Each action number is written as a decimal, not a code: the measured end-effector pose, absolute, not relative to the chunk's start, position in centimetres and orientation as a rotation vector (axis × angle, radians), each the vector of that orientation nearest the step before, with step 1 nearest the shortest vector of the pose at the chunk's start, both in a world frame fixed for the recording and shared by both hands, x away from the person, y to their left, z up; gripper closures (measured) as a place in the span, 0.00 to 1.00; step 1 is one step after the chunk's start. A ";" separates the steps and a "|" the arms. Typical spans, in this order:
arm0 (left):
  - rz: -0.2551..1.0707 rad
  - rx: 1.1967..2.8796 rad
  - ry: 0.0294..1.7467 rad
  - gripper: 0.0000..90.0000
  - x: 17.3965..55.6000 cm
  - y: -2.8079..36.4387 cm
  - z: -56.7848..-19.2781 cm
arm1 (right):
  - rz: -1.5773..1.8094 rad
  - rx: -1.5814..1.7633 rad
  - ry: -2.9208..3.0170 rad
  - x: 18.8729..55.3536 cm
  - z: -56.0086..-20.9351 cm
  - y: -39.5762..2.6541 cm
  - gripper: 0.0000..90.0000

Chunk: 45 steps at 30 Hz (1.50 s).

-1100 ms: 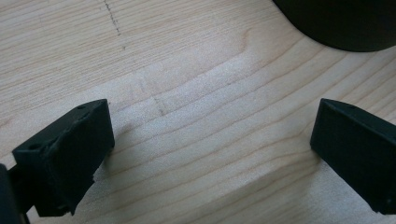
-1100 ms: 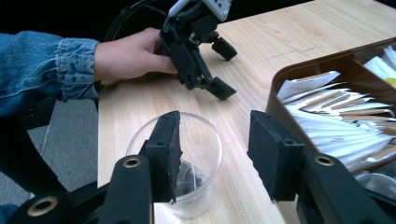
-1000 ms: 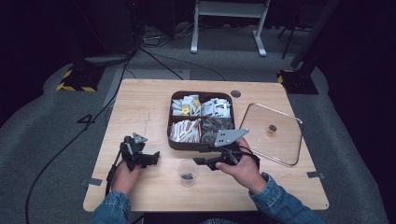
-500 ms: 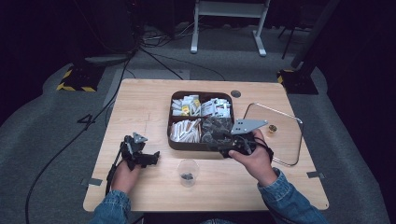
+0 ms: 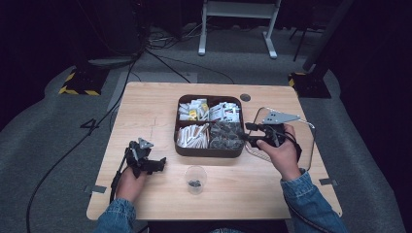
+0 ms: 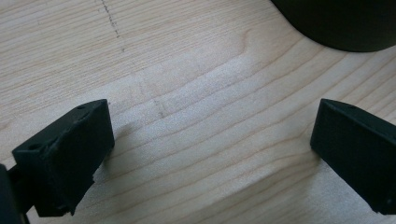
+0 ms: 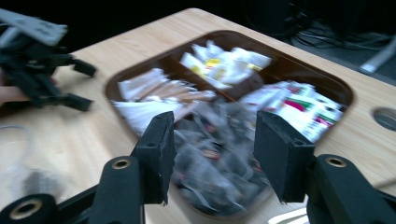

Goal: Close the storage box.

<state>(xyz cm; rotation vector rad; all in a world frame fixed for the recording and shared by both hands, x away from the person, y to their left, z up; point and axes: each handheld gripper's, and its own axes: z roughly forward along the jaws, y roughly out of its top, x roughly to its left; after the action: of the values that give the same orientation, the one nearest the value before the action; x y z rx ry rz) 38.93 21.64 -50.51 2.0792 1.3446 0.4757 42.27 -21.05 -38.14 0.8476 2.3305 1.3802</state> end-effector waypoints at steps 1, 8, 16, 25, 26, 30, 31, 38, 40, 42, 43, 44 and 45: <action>0.476 2.079 1.344 0.00 38.9 21.6 -50.5 | 1.373 0.866 2.321 42.6 -38.3 -21.5 0.54; 0.475 2.079 1.345 0.00 38.9 21.6 -50.5 | 1.304 1.015 2.276 44.6 -40.0 -24.1 0.50; 0.477 2.078 1.345 0.00 38.9 21.6 -50.5 | 1.236 1.123 2.189 46.2 -41.6 -26.7 0.48; 0.478 2.077 1.346 0.00 38.9 21.6 -50.5 | 1.131 1.244 2.083 47.6 -43.3 -30.3 0.45; 0.477 2.077 1.345 0.00 38.9 21.6 -50.5 | 1.120 1.252 2.078 47.7 -43.5 -30.5 0.44; 0.477 2.077 1.346 0.00 38.9 21.6 -50.5 | 1.091 1.290 2.063 48.3 -44.6 -31.5 0.44; 0.478 2.077 1.346 0.00 38.9 21.6 -50.5 | 1.078 1.299 2.059 48.4 -44.8 -31.7 0.44; 0.477 2.077 1.346 0.00 38.9 21.6 -50.5 | 0.983 1.327 2.034 48.9 -45.9 -33.0 0.39; 0.477 2.077 1.346 0.00 38.9 21.6 -50.5 | 0.967 1.339 2.041 49.0 -46.3 -33.2 0.38; 0.477 2.078 1.345 0.00 38.9 21.6 -50.5 | 0.944 1.350 2.039 49.2 -46.7 -33.4 0.37; 0.477 2.077 1.346 0.00 38.9 21.6 -50.5 | 0.937 1.358 2.038 49.2 -46.8 -33.5 0.36; 0.477 2.077 1.346 0.00 38.9 21.6 -50.5 | 0.934 1.364 2.032 49.2 -47.0 -33.6 0.36; 0.477 2.077 1.346 0.00 38.9 21.6 -50.5 | 0.927 1.368 2.028 49.3 -47.2 -33.7 0.36</action>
<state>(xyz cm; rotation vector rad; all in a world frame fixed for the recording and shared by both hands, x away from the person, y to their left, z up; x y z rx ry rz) 38.92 21.63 -50.52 2.0768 1.3456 0.4773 49.26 -33.74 -47.18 1.3683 2.0282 0.9268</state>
